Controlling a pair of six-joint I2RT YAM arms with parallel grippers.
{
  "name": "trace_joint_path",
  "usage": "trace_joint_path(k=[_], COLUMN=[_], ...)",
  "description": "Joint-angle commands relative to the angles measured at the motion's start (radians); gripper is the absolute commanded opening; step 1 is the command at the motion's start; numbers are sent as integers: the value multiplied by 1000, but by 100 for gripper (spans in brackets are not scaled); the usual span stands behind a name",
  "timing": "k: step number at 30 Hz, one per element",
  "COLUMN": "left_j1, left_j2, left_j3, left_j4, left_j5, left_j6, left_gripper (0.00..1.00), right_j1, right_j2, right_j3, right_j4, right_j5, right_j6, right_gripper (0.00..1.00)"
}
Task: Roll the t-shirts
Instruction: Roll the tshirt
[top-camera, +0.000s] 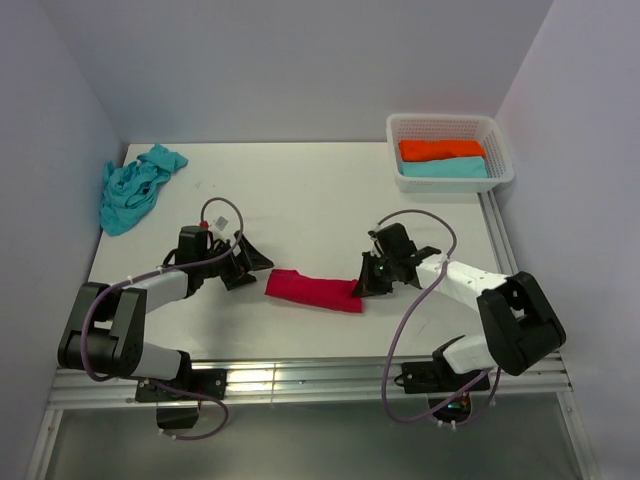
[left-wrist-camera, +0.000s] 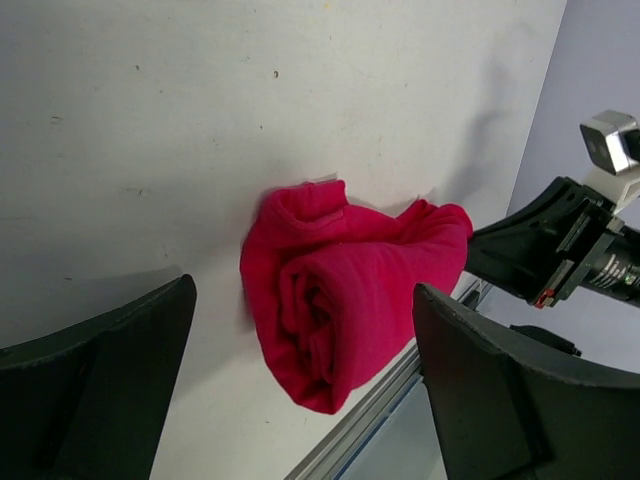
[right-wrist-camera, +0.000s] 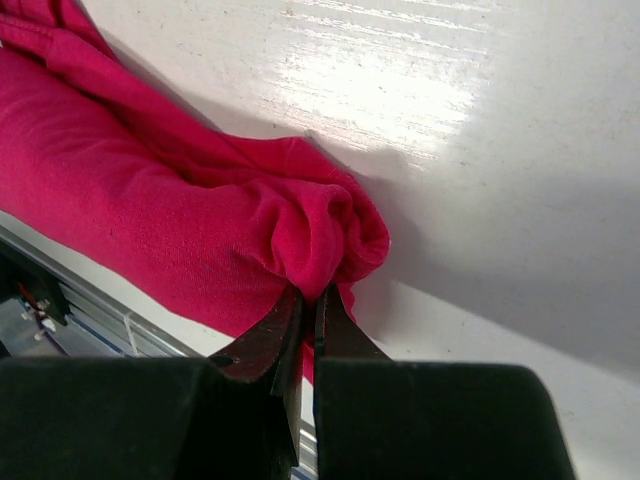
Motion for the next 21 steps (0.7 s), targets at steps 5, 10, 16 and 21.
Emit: trace_joint_path(k=[5, 10, 16, 21], left_j1=[-77, -133, -137, -137], left_j2=[-10, 3, -13, -44], left_j3=[29, -4, -54, -98], left_j4=[-43, -20, -6, 32], left_j5=[-29, -73, -126, -138], left_j6=[82, 79, 65, 49], left_gripper=[91, 83, 78, 75], right_j1=[-20, -23, -23, -21], right_j2=[90, 115, 127, 130], right_j3=[94, 146, 177, 178], right_j4=[-53, -106, -138, -139], right_j5=[53, 94, 101, 96], right_j6=[-120, -158, -175, -175], right_gripper=[0, 0, 0, 0])
